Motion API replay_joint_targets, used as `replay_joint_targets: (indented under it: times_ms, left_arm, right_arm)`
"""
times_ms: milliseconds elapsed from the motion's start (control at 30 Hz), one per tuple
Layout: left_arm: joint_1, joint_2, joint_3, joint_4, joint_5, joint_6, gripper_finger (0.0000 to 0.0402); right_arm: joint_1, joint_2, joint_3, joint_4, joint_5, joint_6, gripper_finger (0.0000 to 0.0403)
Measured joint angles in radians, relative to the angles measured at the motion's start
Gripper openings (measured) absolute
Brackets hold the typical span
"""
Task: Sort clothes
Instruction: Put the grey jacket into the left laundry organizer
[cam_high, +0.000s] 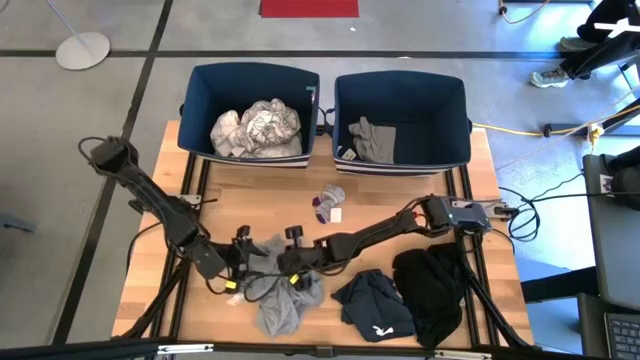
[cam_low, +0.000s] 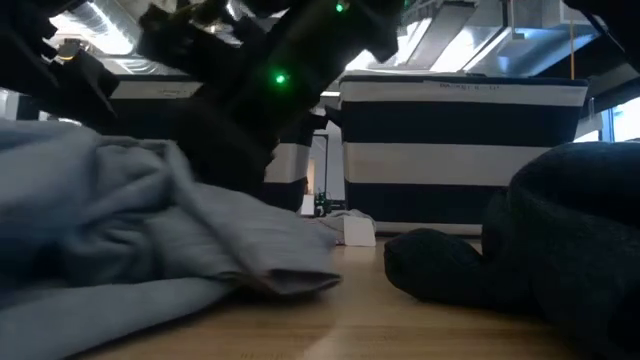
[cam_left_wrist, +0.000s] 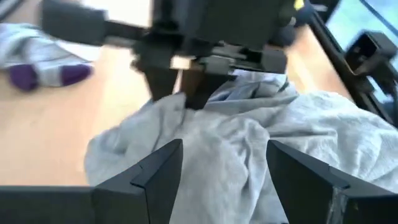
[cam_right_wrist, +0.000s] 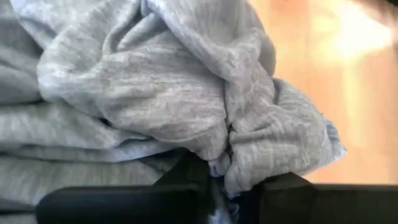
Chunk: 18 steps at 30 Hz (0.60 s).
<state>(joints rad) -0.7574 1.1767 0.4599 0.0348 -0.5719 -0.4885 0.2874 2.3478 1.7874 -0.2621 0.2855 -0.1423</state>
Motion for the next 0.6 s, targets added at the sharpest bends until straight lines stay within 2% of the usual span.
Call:
replay_joint_targets:
  times_ms: [267,600]
  left_arm:
    - [0.0,-0.075,0.0,-0.169,-0.145,-0.098,0.0223]
    - [0.004,-0.06,0.0,-0.174,-0.15,-0.12,0.0223]
  right_arm:
    - [0.0,-0.099,0.0,-0.213,0.044,-0.02,0.0039]
    - [-0.001,-0.28,0.0,-0.385,0.175,0.003,0.0039]
